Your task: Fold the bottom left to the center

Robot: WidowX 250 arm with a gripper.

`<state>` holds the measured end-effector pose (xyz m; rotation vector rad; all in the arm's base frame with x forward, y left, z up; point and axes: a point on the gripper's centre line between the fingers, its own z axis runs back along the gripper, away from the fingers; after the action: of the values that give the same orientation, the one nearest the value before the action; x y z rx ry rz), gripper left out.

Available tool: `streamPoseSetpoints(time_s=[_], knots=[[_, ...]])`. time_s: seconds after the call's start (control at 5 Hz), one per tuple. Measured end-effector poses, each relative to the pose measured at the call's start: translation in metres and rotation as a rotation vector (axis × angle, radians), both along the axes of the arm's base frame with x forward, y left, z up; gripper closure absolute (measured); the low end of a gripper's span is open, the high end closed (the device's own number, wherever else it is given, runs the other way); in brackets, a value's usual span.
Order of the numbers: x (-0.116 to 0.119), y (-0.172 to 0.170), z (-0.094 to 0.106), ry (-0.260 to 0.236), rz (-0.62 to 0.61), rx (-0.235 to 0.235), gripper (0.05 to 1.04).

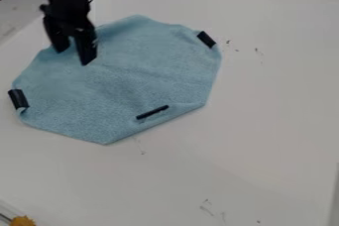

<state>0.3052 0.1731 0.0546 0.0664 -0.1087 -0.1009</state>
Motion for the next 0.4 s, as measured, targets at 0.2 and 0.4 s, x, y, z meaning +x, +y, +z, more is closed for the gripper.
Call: streamPoseSetpoints(time_s=[0.2, 0.4], knots=[[-0.035, 0.03, -0.016, 0.0, 0.088, -0.016, 0.082], [-0.064, 0.042, -0.016, 0.015, 0.137, 0.0, 0.083]])
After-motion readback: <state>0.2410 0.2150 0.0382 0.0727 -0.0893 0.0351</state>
